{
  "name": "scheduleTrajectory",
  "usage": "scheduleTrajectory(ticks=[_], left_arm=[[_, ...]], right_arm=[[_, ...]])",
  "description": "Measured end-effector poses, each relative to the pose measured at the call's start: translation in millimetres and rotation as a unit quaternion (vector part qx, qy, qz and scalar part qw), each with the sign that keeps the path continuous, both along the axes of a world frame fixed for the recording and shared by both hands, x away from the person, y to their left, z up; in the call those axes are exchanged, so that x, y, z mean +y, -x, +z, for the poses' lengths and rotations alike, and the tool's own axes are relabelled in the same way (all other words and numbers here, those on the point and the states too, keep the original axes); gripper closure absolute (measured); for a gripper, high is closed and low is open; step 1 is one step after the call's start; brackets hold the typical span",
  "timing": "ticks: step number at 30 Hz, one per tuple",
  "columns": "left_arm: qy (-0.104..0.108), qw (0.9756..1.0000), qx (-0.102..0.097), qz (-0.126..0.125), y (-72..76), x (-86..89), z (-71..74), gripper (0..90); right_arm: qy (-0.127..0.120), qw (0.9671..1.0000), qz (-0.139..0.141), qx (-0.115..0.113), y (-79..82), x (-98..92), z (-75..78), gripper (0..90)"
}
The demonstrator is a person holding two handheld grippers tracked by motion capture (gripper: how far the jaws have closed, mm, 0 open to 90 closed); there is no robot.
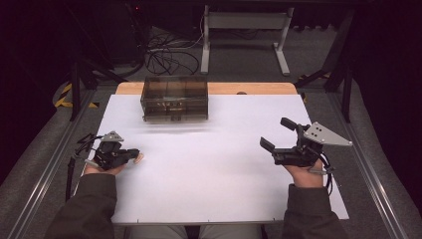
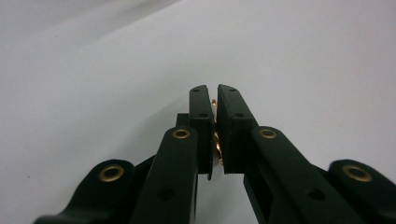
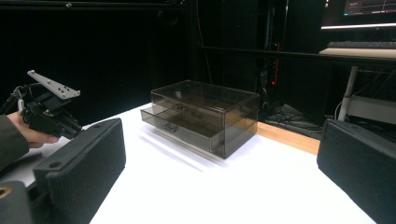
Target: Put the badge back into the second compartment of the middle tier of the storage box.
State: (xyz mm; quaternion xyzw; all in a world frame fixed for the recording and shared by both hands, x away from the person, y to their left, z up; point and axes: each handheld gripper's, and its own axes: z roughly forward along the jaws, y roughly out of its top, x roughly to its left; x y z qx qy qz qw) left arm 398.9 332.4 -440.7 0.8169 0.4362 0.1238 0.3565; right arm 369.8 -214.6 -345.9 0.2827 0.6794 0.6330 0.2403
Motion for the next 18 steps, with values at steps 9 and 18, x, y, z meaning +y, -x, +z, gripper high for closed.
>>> scheduleTrajectory(ticks=[9,18], left_arm=[[0.002,1.0000,-0.008,-0.006,2.0,-2.0,0.8,85.9],[-0.005,0.9994,-0.035,-0.003,5.3,-6.3,4.0,86.0]], right_arm=[[0.002,1.0000,-0.001,0.000,0.3,-0.8,0.1,1.7],[0.002,1.0000,-0.001,0.002,-0.6,-1.1,-0.7,1.7]])
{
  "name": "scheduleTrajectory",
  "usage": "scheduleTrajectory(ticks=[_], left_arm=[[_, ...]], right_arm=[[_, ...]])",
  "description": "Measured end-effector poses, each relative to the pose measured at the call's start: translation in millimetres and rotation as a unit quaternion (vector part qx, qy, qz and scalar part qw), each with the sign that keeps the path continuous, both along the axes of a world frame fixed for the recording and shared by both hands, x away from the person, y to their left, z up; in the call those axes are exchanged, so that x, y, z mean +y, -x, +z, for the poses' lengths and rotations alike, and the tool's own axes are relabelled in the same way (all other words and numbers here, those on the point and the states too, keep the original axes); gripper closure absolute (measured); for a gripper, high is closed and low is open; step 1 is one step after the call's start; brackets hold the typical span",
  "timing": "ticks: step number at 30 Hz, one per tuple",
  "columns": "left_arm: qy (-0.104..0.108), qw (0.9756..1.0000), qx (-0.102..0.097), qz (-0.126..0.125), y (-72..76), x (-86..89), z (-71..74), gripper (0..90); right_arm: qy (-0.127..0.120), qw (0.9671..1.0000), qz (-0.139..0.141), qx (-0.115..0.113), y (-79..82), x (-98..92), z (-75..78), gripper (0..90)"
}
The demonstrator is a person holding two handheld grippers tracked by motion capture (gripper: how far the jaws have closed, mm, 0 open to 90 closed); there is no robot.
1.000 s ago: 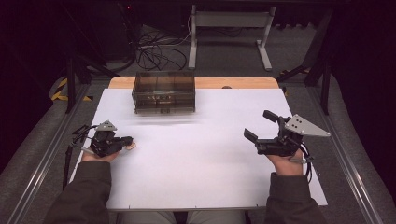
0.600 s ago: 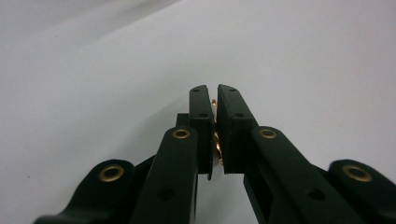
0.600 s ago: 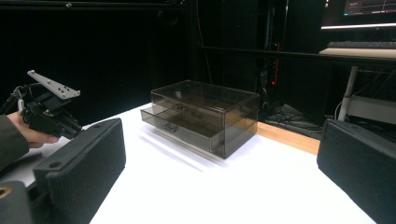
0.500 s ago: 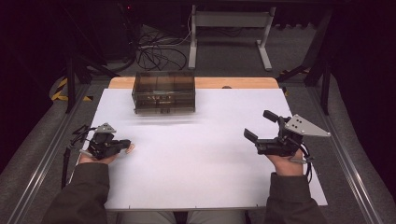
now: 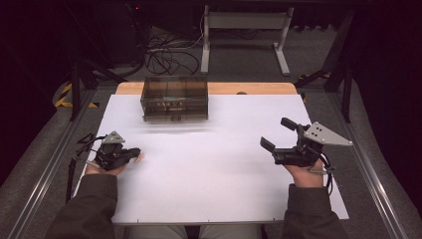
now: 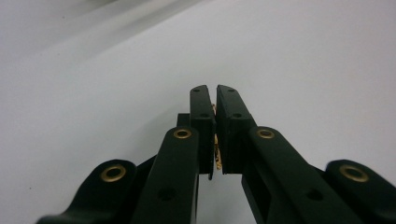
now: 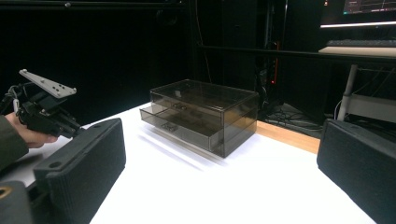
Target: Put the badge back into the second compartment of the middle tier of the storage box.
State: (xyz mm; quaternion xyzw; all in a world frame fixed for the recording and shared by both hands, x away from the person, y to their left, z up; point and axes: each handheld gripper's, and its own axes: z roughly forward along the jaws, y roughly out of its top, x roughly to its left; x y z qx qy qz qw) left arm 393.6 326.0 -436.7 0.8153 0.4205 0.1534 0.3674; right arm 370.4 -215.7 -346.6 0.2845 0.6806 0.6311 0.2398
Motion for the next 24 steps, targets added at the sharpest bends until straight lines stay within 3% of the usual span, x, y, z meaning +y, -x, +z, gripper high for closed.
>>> scheduleTrajectory(ticks=[13,24], left_arm=[[0.012,0.9987,-0.049,0.001,5.0,-8.1,11.8,86.1],[0.005,0.9977,-0.067,-0.007,-2.9,-25.4,19.4,86.0]], right_arm=[[-0.001,1.0000,0.001,0.003,-1.0,1.3,-0.7,1.8],[-0.004,1.0000,0.000,0.001,-2.1,-1.4,-1.0,1.7]])
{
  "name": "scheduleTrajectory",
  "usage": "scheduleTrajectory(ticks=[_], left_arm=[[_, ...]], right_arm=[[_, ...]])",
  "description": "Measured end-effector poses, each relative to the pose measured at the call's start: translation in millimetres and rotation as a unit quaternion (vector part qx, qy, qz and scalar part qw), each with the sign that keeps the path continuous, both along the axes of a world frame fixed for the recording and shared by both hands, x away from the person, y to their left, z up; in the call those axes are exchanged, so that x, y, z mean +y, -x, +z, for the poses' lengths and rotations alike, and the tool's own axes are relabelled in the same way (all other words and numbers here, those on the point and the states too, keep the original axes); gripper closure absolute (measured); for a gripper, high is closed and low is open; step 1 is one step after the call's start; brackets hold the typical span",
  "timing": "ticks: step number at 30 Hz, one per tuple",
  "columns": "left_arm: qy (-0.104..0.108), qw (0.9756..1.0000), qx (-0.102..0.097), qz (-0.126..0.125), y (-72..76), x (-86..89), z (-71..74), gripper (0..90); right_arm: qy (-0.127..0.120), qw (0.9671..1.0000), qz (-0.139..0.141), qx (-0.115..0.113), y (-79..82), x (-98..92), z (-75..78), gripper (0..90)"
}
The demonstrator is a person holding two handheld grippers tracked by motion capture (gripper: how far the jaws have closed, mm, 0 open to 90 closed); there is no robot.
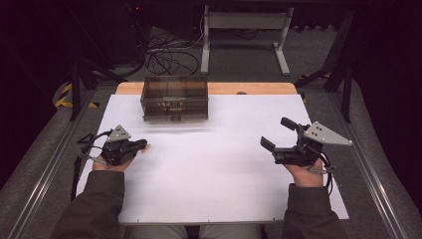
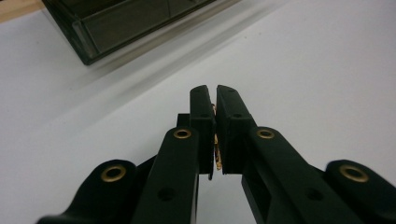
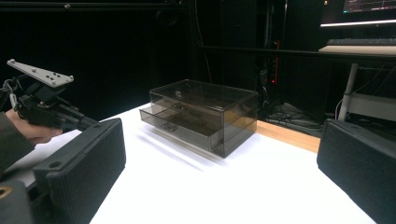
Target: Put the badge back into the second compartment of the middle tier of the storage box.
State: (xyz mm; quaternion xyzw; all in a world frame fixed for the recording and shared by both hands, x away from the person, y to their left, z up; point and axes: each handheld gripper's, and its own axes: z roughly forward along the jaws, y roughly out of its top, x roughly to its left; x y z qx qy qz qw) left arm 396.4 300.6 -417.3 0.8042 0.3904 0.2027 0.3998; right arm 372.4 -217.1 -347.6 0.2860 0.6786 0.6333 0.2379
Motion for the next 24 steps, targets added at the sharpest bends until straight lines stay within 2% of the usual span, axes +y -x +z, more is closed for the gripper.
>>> scheduleTrajectory(ticks=[15,24], left_arm=[[-0.012,0.9992,-0.037,0.003,-20.8,-21.6,17.8,86.0],[-0.007,0.9984,-0.056,0.011,-33.8,-32.8,23.8,86.0]], right_arm=[[-0.006,1.0000,0.000,-0.002,0.5,-2.4,0.9,1.7],[-0.009,1.0000,0.002,-0.002,0.5,-2.7,1.0,1.7]])
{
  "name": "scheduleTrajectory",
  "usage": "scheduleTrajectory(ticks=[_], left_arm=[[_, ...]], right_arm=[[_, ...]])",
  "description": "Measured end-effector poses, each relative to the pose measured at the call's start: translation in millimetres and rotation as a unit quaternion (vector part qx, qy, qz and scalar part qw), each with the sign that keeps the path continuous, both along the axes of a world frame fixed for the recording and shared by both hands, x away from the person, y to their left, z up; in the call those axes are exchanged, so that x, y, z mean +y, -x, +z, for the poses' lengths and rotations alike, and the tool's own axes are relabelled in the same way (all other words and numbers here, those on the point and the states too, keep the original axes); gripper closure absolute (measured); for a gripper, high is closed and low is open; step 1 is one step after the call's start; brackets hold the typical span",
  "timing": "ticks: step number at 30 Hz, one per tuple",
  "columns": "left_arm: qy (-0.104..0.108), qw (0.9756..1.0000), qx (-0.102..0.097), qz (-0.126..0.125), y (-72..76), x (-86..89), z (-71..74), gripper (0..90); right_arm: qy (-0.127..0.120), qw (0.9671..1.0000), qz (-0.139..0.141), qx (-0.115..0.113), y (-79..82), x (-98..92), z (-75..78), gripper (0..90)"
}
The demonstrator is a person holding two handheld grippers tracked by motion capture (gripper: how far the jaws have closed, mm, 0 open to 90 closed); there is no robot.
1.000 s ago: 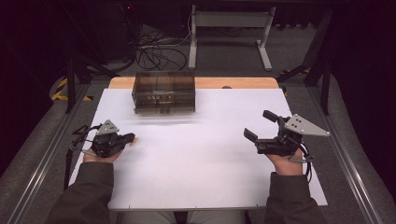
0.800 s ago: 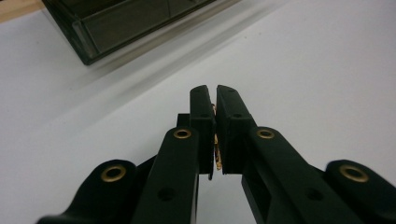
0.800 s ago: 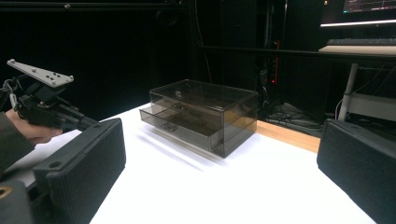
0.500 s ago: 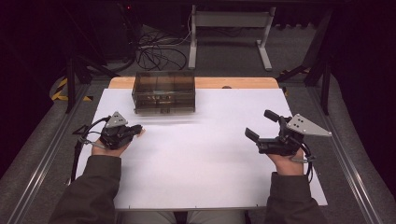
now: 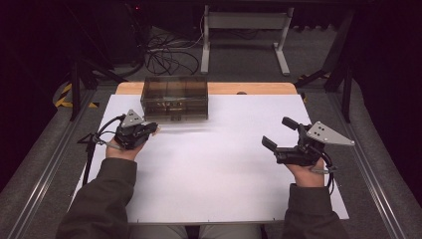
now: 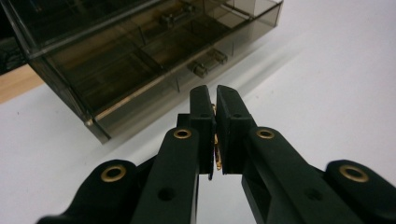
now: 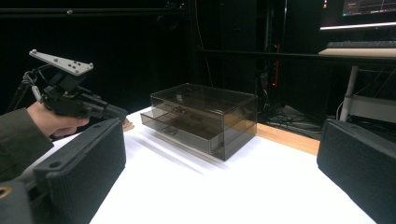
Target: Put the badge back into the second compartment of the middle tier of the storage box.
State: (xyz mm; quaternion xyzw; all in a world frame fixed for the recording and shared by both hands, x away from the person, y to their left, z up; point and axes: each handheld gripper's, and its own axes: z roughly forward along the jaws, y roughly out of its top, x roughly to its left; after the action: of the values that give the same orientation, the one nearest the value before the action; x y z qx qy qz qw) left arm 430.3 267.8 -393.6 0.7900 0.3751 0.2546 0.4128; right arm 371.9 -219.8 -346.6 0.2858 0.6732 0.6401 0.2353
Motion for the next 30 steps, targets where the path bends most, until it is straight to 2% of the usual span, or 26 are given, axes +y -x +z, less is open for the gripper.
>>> scheduleTrajectory(ticks=[8,12,18,20,22,27,30], left_arm=[[-0.004,0.9997,-0.024,0.009,-10.6,-11.0,5.2,86.0],[0.012,0.9993,-0.032,0.015,-15.1,-13.5,4.4,86.0],[0.024,0.9985,-0.043,0.024,-19.8,-16.1,2.0,86.0],[0.036,0.9979,-0.047,0.024,-21.9,-17.3,2.2,86.0],[0.035,0.9980,-0.046,0.024,-23.3,-18.1,2.4,86.0],[0.013,0.9980,-0.055,0.027,-33.1,-26.0,3.6,86.0],[0.022,0.9972,-0.064,0.031,-37.8,-28.4,3.0,85.9]], right_arm=[[0.000,1.0000,0.000,-0.002,-0.2,-1.1,0.1,1.7],[-0.003,1.0000,-0.001,0.000,0.1,-1.7,0.3,1.7],[-0.003,1.0000,-0.002,-0.003,-0.3,-3.3,0.3,1.7],[-0.005,1.0000,-0.003,-0.003,-0.3,-3.3,0.3,1.8],[-0.005,1.0000,-0.002,-0.002,-0.1,-3.4,0.4,1.7],[-0.004,1.0000,-0.002,-0.001,-0.1,-3.3,0.1,1.7],[-0.004,1.0000,-0.003,-0.002,-0.2,-3.6,0.1,1.7]])
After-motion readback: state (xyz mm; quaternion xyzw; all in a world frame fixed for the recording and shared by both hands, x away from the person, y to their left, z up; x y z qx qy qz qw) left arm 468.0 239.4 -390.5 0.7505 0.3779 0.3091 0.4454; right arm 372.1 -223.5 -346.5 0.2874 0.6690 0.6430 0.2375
